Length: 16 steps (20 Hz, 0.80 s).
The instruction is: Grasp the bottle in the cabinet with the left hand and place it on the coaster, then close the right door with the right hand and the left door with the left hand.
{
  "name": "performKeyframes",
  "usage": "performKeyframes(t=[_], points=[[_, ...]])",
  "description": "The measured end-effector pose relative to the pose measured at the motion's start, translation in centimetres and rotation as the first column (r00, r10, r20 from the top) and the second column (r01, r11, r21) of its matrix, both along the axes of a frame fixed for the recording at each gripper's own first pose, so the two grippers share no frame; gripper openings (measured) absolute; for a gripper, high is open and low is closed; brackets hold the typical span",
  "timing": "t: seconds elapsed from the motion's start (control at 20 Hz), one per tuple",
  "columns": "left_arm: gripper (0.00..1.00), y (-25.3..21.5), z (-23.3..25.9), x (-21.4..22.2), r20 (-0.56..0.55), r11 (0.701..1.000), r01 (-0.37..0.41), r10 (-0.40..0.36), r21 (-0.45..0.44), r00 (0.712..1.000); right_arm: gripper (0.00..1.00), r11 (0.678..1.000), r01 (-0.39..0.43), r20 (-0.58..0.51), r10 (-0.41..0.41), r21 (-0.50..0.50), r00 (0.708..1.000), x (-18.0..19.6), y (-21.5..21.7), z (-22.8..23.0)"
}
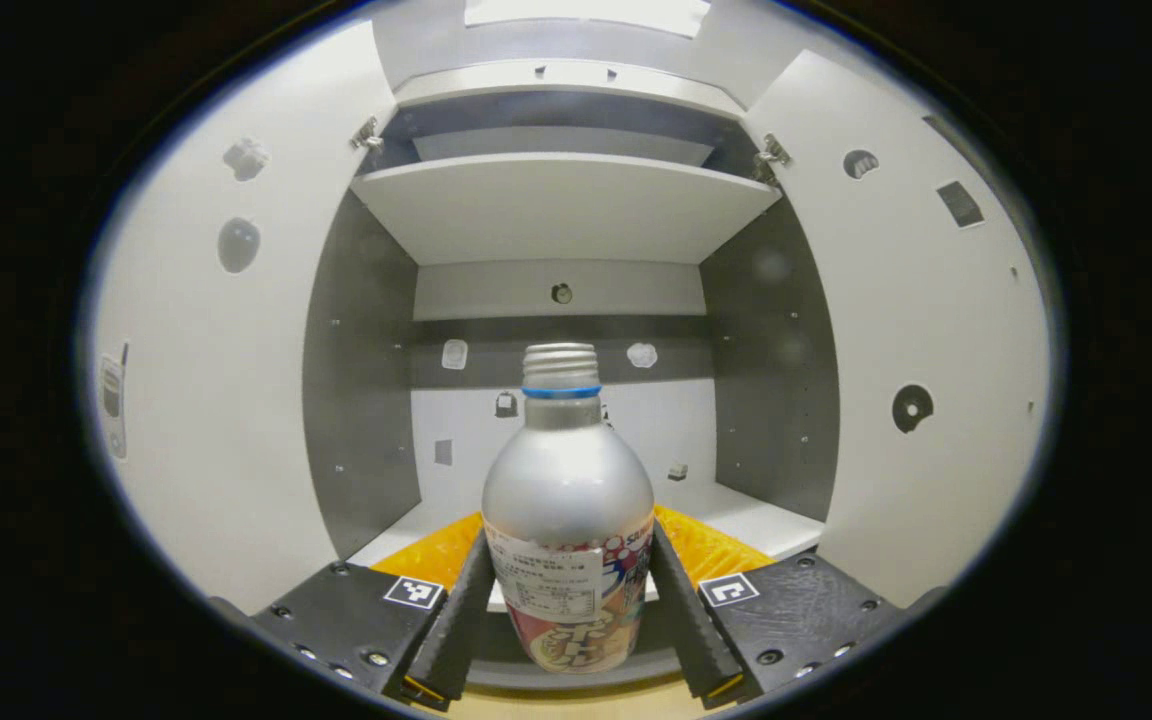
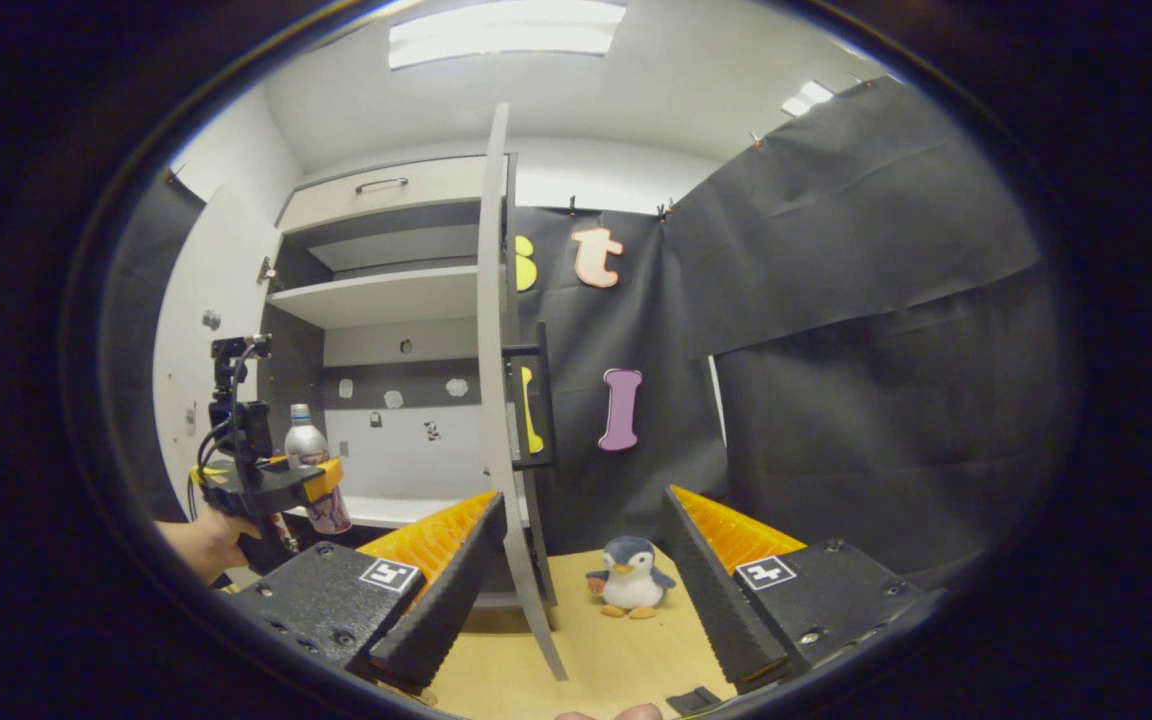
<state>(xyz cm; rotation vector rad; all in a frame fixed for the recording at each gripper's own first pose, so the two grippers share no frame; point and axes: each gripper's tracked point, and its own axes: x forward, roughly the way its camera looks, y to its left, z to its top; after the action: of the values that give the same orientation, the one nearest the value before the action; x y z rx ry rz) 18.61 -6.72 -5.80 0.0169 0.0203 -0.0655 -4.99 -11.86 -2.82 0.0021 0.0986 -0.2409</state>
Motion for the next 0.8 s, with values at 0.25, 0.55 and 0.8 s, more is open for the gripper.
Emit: performKeyframes(t=[0.25, 0.55, 0.8], points=[[0.78, -0.4, -1.8, -3.8, -0.003, 1.0, 0.012, -0.012, 0.001, 1.0, 1.0, 0.999, -0.032, -0.024, 0.032, 0.002, 0.999, 0.1, 0.9, -0.7], [0.82, -0.3, -4.3, -7.9, -0.015, 1.0, 0.011, -0.011, 0.009, 1.0, 1.0, 0.998, -0.069, -0.049, 0.07, 0.015, 0.996, 0.5, 2.1, -1.7], [0.78, -0.5, -6.5, -10.5, -0.065, 1.0, 0.023, -0.022, 0.021, 0.998, 1.0, 0.994, -0.107, -0.064, 0.107, 0.012, 0.992, 1.0, 3.3, -2.3]])
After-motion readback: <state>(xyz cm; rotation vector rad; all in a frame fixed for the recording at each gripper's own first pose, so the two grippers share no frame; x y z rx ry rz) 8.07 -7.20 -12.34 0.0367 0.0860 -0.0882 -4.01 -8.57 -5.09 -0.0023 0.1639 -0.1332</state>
